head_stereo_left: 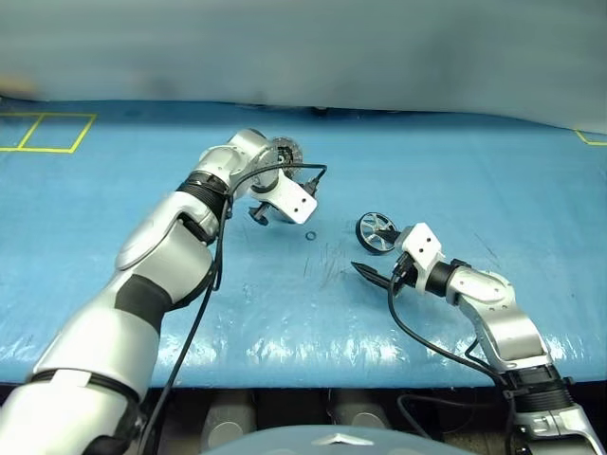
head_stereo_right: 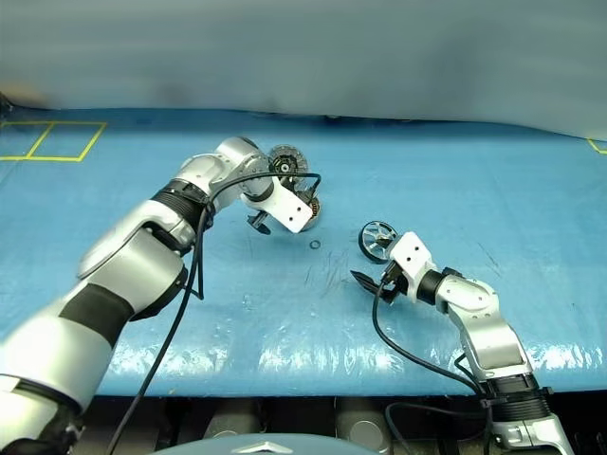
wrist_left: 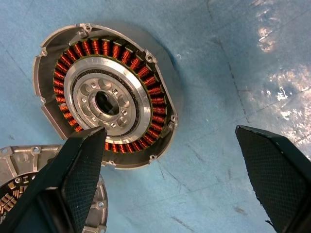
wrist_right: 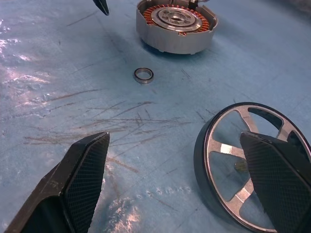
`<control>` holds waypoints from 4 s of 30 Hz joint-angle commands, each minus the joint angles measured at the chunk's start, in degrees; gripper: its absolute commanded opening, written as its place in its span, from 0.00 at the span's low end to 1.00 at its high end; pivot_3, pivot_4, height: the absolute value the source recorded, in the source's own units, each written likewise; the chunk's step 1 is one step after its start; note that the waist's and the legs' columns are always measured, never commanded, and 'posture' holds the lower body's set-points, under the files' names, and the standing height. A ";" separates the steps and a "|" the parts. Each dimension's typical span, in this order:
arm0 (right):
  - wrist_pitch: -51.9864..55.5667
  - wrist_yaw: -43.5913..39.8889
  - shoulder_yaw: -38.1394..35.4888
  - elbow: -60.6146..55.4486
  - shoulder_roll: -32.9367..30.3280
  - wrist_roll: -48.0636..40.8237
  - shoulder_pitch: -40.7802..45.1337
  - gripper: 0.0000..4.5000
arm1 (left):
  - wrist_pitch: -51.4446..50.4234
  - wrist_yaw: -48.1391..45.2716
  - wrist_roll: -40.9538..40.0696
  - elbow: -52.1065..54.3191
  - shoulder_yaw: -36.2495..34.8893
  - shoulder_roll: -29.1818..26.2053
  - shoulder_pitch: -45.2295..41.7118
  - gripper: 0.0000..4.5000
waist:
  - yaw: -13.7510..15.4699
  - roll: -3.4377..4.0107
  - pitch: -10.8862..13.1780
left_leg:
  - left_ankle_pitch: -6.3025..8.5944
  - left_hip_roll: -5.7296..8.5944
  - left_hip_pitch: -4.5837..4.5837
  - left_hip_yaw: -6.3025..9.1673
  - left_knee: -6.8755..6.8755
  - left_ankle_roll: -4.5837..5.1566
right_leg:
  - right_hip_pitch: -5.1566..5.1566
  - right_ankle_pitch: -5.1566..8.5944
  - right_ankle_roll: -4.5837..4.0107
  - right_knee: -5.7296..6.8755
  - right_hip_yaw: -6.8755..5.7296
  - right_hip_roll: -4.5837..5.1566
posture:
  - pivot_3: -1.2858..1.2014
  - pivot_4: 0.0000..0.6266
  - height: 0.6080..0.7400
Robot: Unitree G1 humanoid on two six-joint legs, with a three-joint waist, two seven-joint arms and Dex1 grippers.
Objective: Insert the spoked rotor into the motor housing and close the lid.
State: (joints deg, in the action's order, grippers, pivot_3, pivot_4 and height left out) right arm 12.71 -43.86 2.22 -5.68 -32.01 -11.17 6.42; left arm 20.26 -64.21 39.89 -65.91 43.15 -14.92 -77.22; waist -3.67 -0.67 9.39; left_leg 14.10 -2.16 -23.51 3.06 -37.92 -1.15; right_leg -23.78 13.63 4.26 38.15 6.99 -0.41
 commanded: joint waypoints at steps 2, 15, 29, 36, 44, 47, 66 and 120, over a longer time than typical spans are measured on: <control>0.39 -0.07 -1.29 -3.39 -0.81 -0.87 -0.56 0.99 | -0.09 1.57 0.61 -1.44 -0.47 0.90 -1.94 1.00 | 0.06 -0.01 0.00 | 0.00 0.01 -0.01 0.00 -0.01 0.00 | 0.00 0.00 0.01 0.00 0.00 0.01 | 0.52 0.24 1.00; 1.17 0.97 -1.68 -5.17 -0.51 -1.00 -2.23 0.99 | 0.34 3.31 1.30 -4.71 -0.05 3.22 -0.43 1.00 | 0.22 -0.02 0.01 | 0.00 0.02 -0.02 0.01 -0.04 0.00 | 0.00 -0.02 0.02 0.00 0.00 0.02 | 0.52 0.24 1.00; 2.14 3.44 -2.04 -9.32 -0.05 -1.28 -4.99 1.00 | -1.09 9.33 2.94 -8.92 0.53 5.17 2.91 0.60 | 0.24 -0.01 -0.01 | 0.00 0.03 0.12 0.02 -0.08 0.00 | 0.17 0.02 0.11 0.01 0.00 0.02 | 0.52 0.24 1.00; 1.74 4.69 -2.29 -9.24 0.56 -1.38 -5.22 1.00 | -0.39 11.10 3.56 -8.91 0.49 3.63 4.25 0.45 | 0.08 -0.02 -0.02 | 0.00 0.03 0.42 0.00 -0.04 0.00 | 0.44 0.12 0.27 0.06 0.03 0.00 | 0.52 0.24 1.00; 0.16 5.40 -1.47 -5.77 2.44 -0.90 -3.12 1.00 | 6.79 11.23 3.24 -4.28 -0.43 -3.15 3.85 0.45 | -0.78 -0.04 0.00 | 0.00 0.02 0.61 0.00 -0.03 0.00 | 0.46 0.11 0.27 0.29 0.11 -0.07 | 0.52 0.24 1.00; -0.77 5.75 -1.61 -4.31 3.33 -0.80 -2.52 1.00 | 10.66 11.29 4.02 0.36 0.03 -7.09 3.67 0.45 | -0.90 -0.07 0.06 | 0.00 0.01 0.57 0.00 -0.02 0.01 | 0.30 0.16 0.20 0.48 0.13 -0.10 | 0.52 0.24 1.00; -6.72 6.02 0.59 3.85 7.52 0.31 1.50 1.00 | -4.71 -18.27 -13.15 69.30 -8.73 -27.56 35.46 0.45 | 0.10 -0.06 0.09 | 0.00 -0.01 0.46 -0.04 -0.05 0.00 | 0.22 0.14 -0.21 0.58 0.02 0.04 | 0.52 0.24 1.00; -5.26 6.50 8.27 21.15 17.15 7.05 13.84 1.00 | -36.13 6.10 -56.17 85.35 -45.95 -17.10 77.45 0.96 | -0.45 -0.01 0.12 | -0.04 -0.22 0.77 -0.05 0.07 0.05 | 0.27 0.24 -0.30 0.73 -0.05 -0.11 | 0.52 0.24 1.00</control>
State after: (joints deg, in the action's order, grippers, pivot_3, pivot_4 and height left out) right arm 7.02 -37.55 10.69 15.56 -15.08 -4.24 19.26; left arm -17.92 -60.10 -14.03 18.51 -0.05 -32.82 -0.63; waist -4.12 -0.69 9.51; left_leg 14.06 -2.38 -22.71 2.99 -37.86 -1.10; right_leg -23.49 13.87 3.97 38.89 6.94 -0.51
